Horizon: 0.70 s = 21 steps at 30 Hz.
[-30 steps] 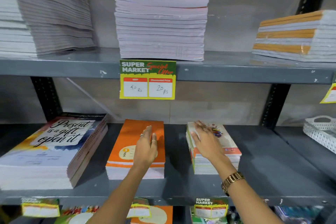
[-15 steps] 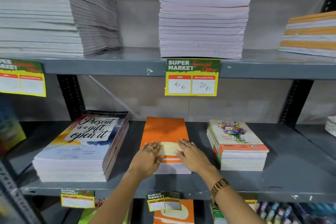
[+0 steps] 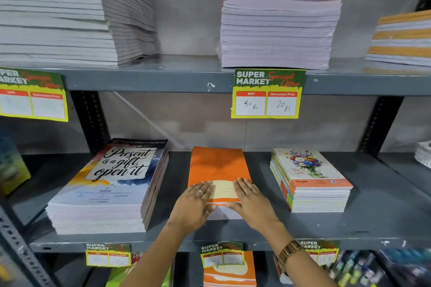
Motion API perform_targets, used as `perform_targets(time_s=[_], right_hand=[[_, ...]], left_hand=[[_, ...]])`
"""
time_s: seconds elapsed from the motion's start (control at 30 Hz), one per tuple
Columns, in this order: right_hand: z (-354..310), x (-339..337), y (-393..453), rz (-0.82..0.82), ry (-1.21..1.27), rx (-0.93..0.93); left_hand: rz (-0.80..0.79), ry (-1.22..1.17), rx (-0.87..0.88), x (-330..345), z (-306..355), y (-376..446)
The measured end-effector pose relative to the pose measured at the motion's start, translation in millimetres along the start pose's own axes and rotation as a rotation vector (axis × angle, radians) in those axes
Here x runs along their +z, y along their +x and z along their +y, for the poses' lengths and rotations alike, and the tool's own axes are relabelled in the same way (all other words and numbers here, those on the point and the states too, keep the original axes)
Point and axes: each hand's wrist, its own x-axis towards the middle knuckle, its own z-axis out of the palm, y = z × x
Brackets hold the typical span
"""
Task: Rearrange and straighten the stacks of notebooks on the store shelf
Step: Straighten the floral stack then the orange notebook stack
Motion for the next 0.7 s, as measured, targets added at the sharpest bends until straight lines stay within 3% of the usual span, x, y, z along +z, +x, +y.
perform_targets(time_s=[0.2,0.5,0.7], right_hand=[[-3.3,7.3,-1.6,0.058,-0.05,0.009],[-1.0,22.0,4.3,0.176,-0.093,0.022],[-4.5,16.4,1.5,0.127,-0.043,0.044]], left_hand=[[-0.048,0.03,-0.025,-3.2,-0.6,-3.4],[0.023,0.057,-0.032,-1.2,3.6,-3.2],[0.049,0.097,-0.02,1.3,2.9,-3.1]])
